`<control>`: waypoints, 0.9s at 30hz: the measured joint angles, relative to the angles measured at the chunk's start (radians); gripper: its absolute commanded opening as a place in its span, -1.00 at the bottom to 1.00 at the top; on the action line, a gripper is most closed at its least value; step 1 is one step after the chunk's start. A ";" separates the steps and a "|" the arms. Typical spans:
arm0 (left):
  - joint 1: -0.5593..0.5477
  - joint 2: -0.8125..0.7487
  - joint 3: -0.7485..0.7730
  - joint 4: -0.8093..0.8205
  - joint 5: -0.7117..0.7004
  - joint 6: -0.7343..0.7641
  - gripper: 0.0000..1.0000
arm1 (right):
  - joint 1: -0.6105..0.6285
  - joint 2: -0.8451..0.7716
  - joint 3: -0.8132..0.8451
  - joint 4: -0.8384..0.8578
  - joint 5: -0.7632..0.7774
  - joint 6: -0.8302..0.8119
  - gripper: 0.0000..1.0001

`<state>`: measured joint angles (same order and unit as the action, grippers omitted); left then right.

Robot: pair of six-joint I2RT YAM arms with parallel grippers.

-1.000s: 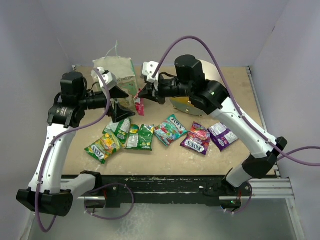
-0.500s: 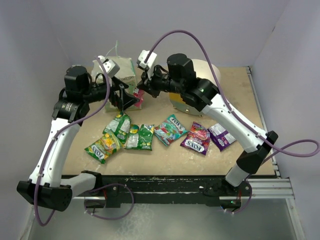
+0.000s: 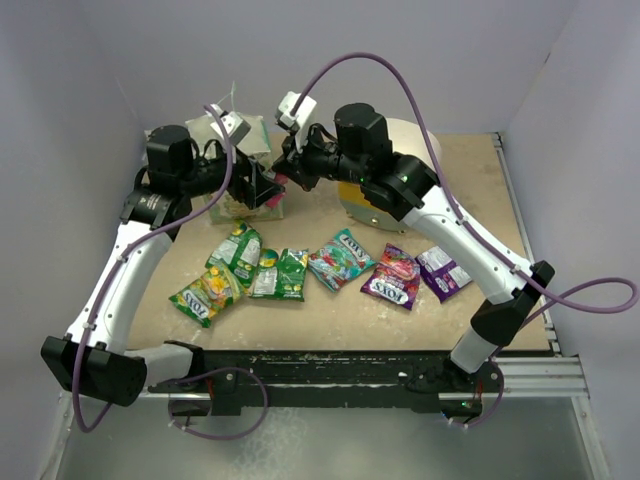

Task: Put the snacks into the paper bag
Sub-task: Adjust the snack.

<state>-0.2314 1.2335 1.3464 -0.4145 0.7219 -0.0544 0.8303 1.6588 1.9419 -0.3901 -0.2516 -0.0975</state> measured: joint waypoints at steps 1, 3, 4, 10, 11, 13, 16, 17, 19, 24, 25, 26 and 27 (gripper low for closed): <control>-0.001 0.001 0.000 0.008 0.003 -0.004 0.56 | 0.000 0.000 0.000 0.000 0.000 0.001 -1.00; -0.001 0.001 0.000 0.015 0.008 -0.006 0.47 | 0.000 0.000 0.000 0.001 0.000 0.002 -1.00; -0.001 0.001 0.000 0.019 0.011 -0.007 0.41 | 0.000 0.000 -0.002 0.002 0.000 0.002 -1.00; -0.001 0.001 0.000 0.040 0.050 -0.013 0.04 | 0.000 0.000 -0.016 0.021 0.000 0.002 -1.00; -0.001 0.001 0.000 0.043 0.057 -0.013 -0.03 | 0.000 0.000 -0.020 0.023 0.000 0.002 -1.00; -0.001 0.000 0.000 0.050 0.069 -0.014 -0.13 | 0.000 0.000 -0.021 0.024 0.000 0.002 -1.00; -0.001 -0.003 -0.003 0.056 0.081 -0.013 -0.21 | 0.000 0.000 -0.021 0.029 0.000 0.001 -0.95; -0.001 -0.004 -0.003 0.056 0.082 -0.013 -0.24 | 0.000 0.000 -0.021 0.029 0.000 0.001 -0.91; 0.000 -0.010 -0.006 0.056 0.082 -0.013 -0.32 | 0.000 0.000 -0.021 0.029 0.000 0.001 -0.80; 0.018 -0.035 -0.024 0.057 0.081 -0.012 -0.38 | 0.006 0.000 -0.021 0.028 -0.009 -0.001 -0.45; 0.024 -0.041 -0.027 0.059 0.081 -0.012 -0.38 | 0.006 -0.001 -0.021 0.027 -0.010 -0.001 -0.37; 0.032 -0.049 -0.032 0.060 0.080 -0.011 -0.39 | 0.006 -0.001 -0.021 0.026 -0.012 -0.002 -0.28; 0.039 -0.058 -0.037 0.060 0.080 -0.010 -0.39 | 0.006 -0.001 -0.021 0.025 -0.012 -0.005 -0.20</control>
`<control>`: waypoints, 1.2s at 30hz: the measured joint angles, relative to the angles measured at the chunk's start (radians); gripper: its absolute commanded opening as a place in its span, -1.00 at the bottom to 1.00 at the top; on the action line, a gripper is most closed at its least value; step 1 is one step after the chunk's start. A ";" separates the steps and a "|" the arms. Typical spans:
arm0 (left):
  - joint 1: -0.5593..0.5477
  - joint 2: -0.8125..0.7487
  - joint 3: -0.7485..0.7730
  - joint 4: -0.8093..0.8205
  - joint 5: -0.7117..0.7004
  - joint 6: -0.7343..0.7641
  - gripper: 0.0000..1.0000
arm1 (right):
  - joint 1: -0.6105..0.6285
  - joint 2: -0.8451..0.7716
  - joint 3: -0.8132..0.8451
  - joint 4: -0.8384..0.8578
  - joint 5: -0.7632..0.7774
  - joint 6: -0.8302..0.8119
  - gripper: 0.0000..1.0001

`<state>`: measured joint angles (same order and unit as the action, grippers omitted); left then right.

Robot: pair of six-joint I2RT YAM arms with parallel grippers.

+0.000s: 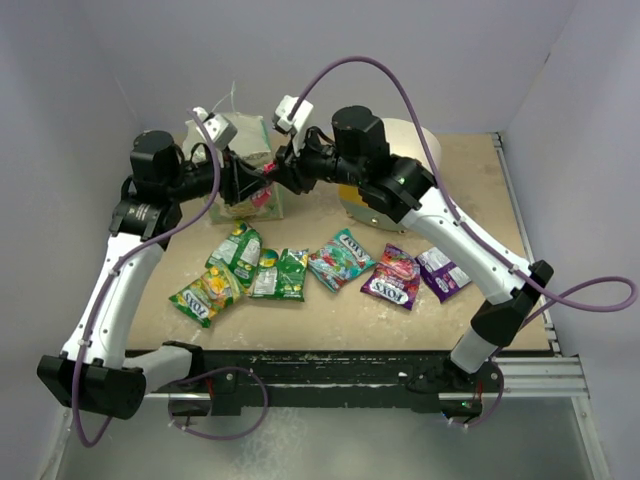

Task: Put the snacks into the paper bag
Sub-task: Adjust the snack, then place the snack in the paper bag.

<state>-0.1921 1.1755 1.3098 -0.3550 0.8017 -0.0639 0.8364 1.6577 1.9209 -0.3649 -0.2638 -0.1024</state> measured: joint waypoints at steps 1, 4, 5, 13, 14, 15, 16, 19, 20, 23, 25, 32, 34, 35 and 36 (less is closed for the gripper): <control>0.006 -0.007 -0.002 -0.001 0.000 0.001 -0.39 | 0.000 0.000 0.000 -0.002 -0.001 -0.003 -0.12; 0.034 -0.034 -0.010 0.000 -0.009 0.006 -0.40 | 0.000 -0.005 0.000 -0.005 -0.006 -0.016 0.05; 0.045 -0.043 -0.010 0.000 -0.013 0.009 -0.40 | 0.000 -0.010 0.000 -0.005 -0.008 -0.021 0.08; 0.119 -0.074 0.008 -0.011 -0.041 0.035 -0.40 | -0.006 -0.105 -0.022 -0.018 -0.014 -0.076 0.17; 0.132 -0.074 0.020 -0.020 -0.047 0.040 -0.40 | -0.008 -0.123 -0.031 -0.018 -0.015 -0.086 0.19; 0.142 -0.074 0.032 -0.028 -0.052 0.044 -0.40 | -0.012 -0.141 -0.042 -0.019 -0.016 -0.096 0.22; 0.150 -0.074 0.047 -0.035 -0.058 0.050 -0.39 | -0.014 -0.154 -0.052 -0.019 -0.015 -0.105 0.23; 0.161 -0.068 0.108 -0.062 -0.088 0.086 -0.36 | -0.037 -0.197 -0.107 -0.018 -0.017 -0.135 0.26; 0.161 -0.063 0.131 -0.073 -0.100 0.103 -0.35 | -0.048 -0.208 -0.127 -0.017 -0.019 -0.142 0.27; 0.162 -0.045 0.194 -0.090 -0.142 0.163 -0.33 | -0.108 -0.240 -0.205 -0.018 -0.048 -0.170 0.27; 0.163 -0.028 0.227 -0.092 -0.175 0.214 -0.31 | -0.157 -0.259 -0.259 -0.021 -0.076 -0.190 0.28; 0.164 0.085 0.327 -0.115 -0.269 0.419 -0.27 | -0.284 -0.376 -0.502 -0.048 -0.183 -0.258 0.27; 0.164 0.121 0.348 -0.121 -0.294 0.470 -0.27 | -0.309 -0.412 -0.569 -0.055 -0.209 -0.275 0.27; 0.164 0.142 0.359 -0.126 -0.306 0.497 -0.27 | -0.327 -0.434 -0.609 -0.056 -0.227 -0.284 0.27; 0.164 0.161 0.369 -0.131 -0.313 0.518 -0.28 | -0.338 -0.449 -0.634 -0.060 -0.237 -0.290 0.26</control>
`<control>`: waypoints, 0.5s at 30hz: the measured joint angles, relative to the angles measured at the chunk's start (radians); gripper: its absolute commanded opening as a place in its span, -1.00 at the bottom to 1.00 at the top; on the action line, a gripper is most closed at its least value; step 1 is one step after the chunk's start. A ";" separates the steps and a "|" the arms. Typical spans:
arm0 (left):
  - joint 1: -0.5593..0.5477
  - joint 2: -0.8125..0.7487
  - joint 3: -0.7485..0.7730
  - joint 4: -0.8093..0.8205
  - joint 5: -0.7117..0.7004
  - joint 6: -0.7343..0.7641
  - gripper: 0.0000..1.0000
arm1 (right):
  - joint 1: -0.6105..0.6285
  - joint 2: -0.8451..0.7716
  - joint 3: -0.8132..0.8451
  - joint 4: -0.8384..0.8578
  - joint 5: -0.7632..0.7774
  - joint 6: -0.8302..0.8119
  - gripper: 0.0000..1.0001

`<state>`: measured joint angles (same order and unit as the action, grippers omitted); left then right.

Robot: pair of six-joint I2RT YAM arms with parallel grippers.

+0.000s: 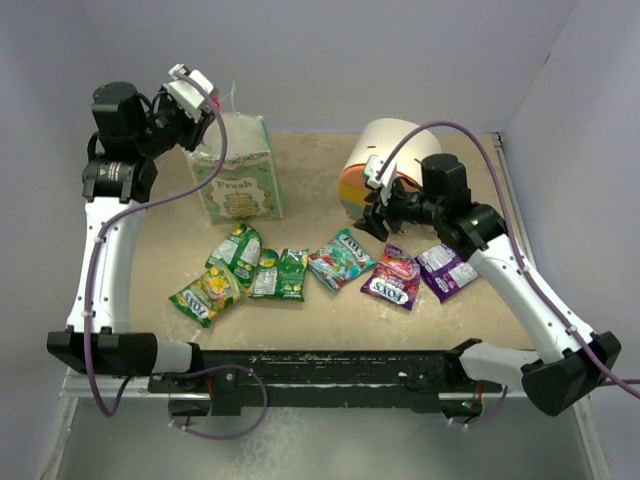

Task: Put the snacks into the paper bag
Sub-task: Place the snack in the paper bag.

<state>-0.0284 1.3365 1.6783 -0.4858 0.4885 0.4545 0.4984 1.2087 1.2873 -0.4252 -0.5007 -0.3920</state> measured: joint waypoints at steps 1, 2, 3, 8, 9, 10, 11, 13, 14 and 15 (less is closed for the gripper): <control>0.000 0.015 0.010 -0.007 -0.005 0.015 -0.28 | -0.017 -0.016 -0.031 0.001 -0.019 -0.006 0.26; 0.000 0.039 0.029 -0.018 -0.011 0.039 -0.28 | -0.031 -0.034 -0.060 0.000 -0.035 -0.013 0.26; 0.000 0.058 0.048 -0.025 -0.014 0.054 -0.28 | -0.043 -0.047 -0.085 0.000 -0.049 -0.018 0.26; 0.002 0.145 0.134 -0.047 -0.020 0.101 -0.29 | -0.088 -0.098 -0.191 0.010 -0.112 -0.041 0.25; 0.002 0.160 0.148 -0.051 -0.019 0.106 -0.29 | -0.098 -0.104 -0.211 0.013 -0.127 -0.043 0.25; 0.003 0.177 0.163 -0.057 -0.016 0.108 -0.29 | -0.110 -0.109 -0.229 0.014 -0.141 -0.046 0.25; 0.005 0.193 0.176 -0.060 -0.010 0.108 -0.29 | -0.123 -0.113 -0.245 0.016 -0.153 -0.047 0.25; 0.008 0.223 0.198 -0.067 0.002 0.107 -0.29 | -0.152 -0.124 -0.266 0.021 -0.175 -0.047 0.25; 0.009 0.240 0.211 -0.071 0.009 0.106 -0.29 | -0.167 -0.131 -0.273 0.023 -0.188 -0.046 0.25; 0.011 0.257 0.219 -0.071 0.016 0.104 -0.29 | -0.179 -0.138 -0.277 0.025 -0.200 -0.046 0.26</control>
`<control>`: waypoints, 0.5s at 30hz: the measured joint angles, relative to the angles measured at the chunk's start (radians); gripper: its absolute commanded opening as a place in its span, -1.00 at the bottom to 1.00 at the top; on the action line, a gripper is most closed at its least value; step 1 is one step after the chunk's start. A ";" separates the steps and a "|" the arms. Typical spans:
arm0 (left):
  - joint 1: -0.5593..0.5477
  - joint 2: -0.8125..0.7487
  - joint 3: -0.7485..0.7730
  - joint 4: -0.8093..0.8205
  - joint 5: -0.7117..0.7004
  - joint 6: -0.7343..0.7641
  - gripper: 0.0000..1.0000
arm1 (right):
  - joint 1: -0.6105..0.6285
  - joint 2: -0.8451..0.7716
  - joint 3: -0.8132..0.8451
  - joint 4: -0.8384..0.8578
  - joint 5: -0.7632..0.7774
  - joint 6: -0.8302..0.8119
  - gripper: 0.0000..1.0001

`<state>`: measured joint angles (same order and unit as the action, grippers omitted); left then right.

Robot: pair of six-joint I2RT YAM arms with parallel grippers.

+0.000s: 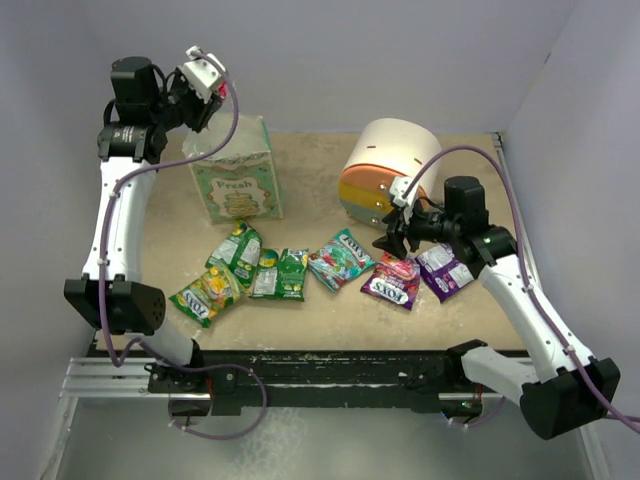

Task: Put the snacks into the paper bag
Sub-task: Place the snack in the paper bag.

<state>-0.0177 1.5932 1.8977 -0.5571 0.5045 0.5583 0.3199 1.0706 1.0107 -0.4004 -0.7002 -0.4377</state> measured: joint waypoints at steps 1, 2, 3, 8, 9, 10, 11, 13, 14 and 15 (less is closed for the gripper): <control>0.001 0.015 0.010 -0.003 0.009 -0.006 -0.29 | -0.013 -0.008 -0.002 0.003 -0.010 0.000 0.26; 0.002 0.031 0.019 -0.005 0.018 -0.013 -0.29 | -0.024 -0.015 -0.002 0.007 -0.023 0.000 0.26; 0.003 0.048 0.032 -0.009 0.029 -0.019 -0.29 | -0.033 -0.023 -0.004 0.017 -0.032 0.000 0.26; 0.004 0.150 0.132 -0.055 0.087 -0.023 -0.29 | -0.053 -0.037 -0.028 0.034 -0.057 0.000 0.26; 0.004 0.174 0.157 -0.072 0.099 -0.021 -0.29 | -0.055 -0.037 -0.036 0.039 -0.060 0.000 0.26; 0.004 0.195 0.180 -0.092 0.110 -0.017 -0.30 | -0.059 -0.037 -0.039 0.039 -0.060 0.000 0.26; 0.004 0.215 0.199 -0.110 0.119 -0.014 -0.30 | -0.061 -0.037 -0.042 0.040 -0.060 0.000 0.26; 0.004 0.244 0.222 -0.144 0.132 -0.012 -0.30 | -0.065 -0.037 -0.045 0.041 -0.061 0.000 0.26; 0.004 0.254 0.227 -0.158 0.139 -0.011 -0.31 | -0.066 -0.037 -0.047 0.042 -0.061 0.000 0.26; 0.004 0.265 0.230 -0.176 0.148 -0.005 -0.30 | -0.066 -0.037 -0.048 0.044 -0.062 0.000 0.26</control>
<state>-0.0139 1.8580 2.1281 -0.7334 0.6521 0.5533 0.2539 1.0336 0.9623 -0.3561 -0.7624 -0.4374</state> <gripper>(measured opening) 0.352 0.627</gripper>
